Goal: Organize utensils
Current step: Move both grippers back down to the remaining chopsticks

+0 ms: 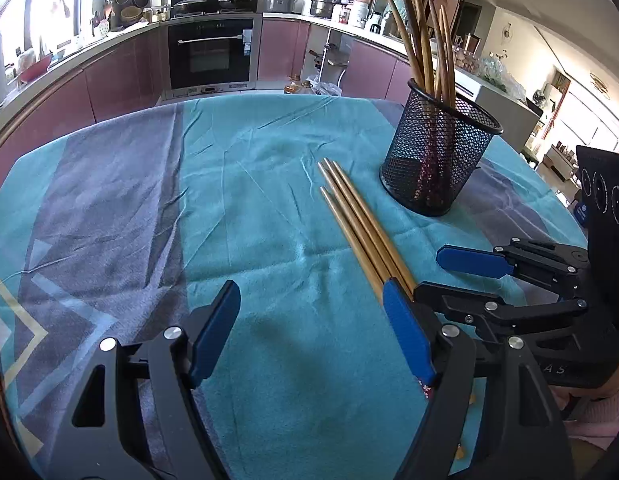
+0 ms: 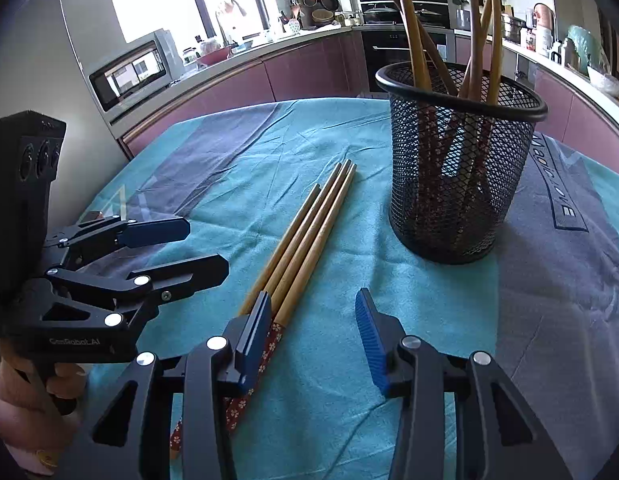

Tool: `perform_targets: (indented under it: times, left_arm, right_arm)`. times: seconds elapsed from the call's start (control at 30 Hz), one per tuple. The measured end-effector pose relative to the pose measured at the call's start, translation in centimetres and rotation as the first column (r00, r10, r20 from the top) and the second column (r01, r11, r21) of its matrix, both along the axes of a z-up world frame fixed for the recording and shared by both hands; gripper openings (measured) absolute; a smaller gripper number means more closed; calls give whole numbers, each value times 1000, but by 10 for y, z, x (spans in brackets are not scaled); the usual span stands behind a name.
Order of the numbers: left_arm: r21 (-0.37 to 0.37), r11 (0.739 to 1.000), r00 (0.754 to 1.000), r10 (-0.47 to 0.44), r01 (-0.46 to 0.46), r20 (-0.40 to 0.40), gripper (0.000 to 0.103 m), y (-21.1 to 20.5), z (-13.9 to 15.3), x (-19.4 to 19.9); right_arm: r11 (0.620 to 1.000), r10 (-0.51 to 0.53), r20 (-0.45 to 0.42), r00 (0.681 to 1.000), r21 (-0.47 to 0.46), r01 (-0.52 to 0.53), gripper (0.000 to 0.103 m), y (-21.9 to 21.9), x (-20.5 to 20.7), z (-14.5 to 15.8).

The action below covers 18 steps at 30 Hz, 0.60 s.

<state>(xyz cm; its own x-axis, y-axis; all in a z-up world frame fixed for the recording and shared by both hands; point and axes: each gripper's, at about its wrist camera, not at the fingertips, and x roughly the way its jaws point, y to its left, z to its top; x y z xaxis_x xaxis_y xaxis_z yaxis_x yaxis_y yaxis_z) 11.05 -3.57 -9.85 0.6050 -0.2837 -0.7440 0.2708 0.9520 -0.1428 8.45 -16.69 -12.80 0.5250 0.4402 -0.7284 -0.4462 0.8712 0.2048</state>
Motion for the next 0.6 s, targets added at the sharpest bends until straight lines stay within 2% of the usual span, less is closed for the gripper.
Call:
perform_targets:
  times: [0.3,0.6]
  left_arm:
    - [19,1000,1000,-24,25,-18,71,-10,-7,3]
    - [34,998,998,-47,48,-31,70,-21,-10,11]
  right_arm:
    - [1000,-13,5,1000,-27,13,36,1,0,0]
    - [1000,-28,-19,999,13,28,34,-12,1,-1]
